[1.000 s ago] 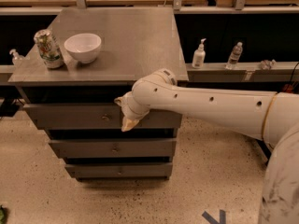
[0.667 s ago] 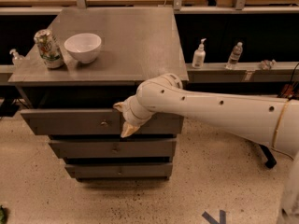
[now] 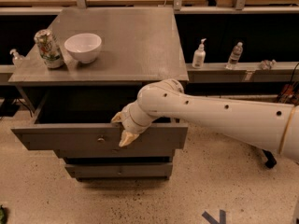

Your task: Open top drawer

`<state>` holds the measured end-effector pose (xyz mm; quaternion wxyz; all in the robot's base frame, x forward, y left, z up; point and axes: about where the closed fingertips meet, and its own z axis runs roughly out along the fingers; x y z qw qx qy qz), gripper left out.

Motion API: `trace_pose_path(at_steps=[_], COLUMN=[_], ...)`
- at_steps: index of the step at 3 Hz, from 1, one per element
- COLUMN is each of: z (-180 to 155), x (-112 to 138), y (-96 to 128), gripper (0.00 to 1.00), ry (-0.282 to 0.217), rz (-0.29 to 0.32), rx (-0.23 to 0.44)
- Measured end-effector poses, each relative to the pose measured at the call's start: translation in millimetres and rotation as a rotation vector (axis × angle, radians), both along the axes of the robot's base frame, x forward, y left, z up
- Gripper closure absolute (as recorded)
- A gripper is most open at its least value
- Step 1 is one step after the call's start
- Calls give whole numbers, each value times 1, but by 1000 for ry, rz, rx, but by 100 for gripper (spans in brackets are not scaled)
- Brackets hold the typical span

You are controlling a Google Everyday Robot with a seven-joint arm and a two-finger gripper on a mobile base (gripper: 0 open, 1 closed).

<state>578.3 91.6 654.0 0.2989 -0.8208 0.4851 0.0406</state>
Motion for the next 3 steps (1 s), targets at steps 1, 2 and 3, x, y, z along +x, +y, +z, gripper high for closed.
trace_pose_path(at_steps=[1, 2, 3], z=[7, 13, 24], x=[-37, -55, -79], y=[-6, -9, -16], gripper=[43, 39, 34], ry=[29, 41, 49], rz=[17, 22, 28], rx=[-28, -39, -53])
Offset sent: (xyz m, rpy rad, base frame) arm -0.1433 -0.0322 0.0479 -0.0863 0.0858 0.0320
